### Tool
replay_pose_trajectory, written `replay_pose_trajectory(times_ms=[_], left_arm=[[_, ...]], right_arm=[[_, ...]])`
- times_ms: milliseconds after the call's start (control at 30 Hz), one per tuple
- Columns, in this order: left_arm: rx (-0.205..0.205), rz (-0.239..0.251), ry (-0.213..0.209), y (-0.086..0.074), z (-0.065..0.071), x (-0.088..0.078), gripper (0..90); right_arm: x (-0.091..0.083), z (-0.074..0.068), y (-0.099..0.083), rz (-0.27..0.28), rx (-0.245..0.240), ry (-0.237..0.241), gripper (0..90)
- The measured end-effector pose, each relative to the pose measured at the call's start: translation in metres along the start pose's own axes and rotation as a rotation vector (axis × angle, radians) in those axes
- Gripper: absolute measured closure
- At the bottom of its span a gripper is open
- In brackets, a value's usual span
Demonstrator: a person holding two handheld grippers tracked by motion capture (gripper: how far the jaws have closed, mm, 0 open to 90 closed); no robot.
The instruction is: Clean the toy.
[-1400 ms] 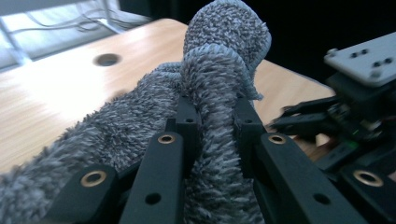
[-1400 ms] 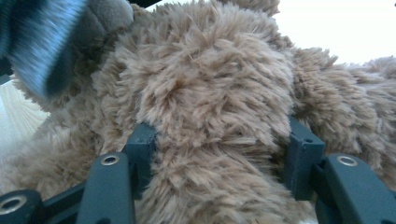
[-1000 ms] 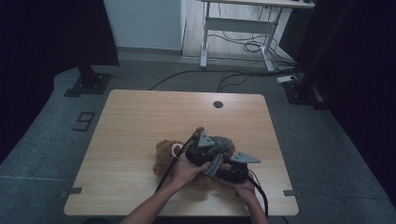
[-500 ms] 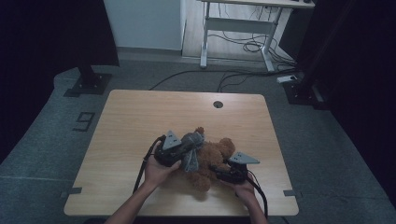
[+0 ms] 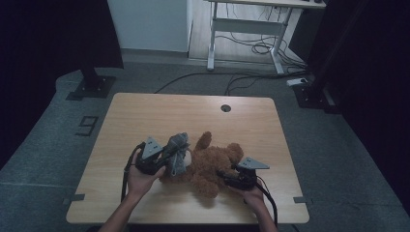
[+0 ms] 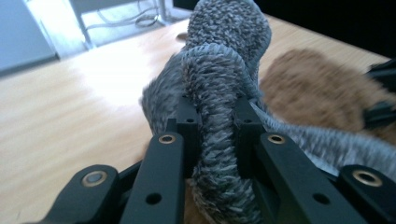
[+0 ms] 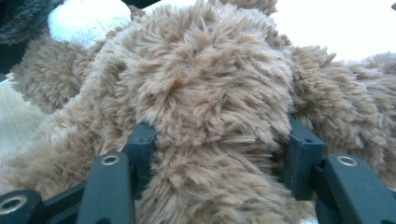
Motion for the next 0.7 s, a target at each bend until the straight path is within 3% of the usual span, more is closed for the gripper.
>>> replay_pose_trajectory(times_ms=[133, 400, 700], left_arm=[[-0.057, -0.011, 0.007, -0.021, -0.017, -0.002, 77.5], [-0.121, -0.075, 0.058, -0.054, -0.046, -0.007, 77.5], [-0.160, 0.013, 0.096, -0.040, -0.061, -0.026, 77.3]], right_arm=[[0.000, 0.000, 0.000, 0.000, -0.002, 0.000, 42.8], [0.000, 0.000, 0.000, -0.001, 0.007, 0.003, 42.8], [-0.001, 0.002, 0.000, -0.001, 0.015, 0.005, 42.6]])
Point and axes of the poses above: each handheld gripper's, and its own axes: x roughly forward along the jaws, y roughly out of its top, z roughly to its right, the point moved 7 cm from there along x, roughly forward along the jaws, and after that the axes turned 4 degrees about -y, right-handed, at the moved point
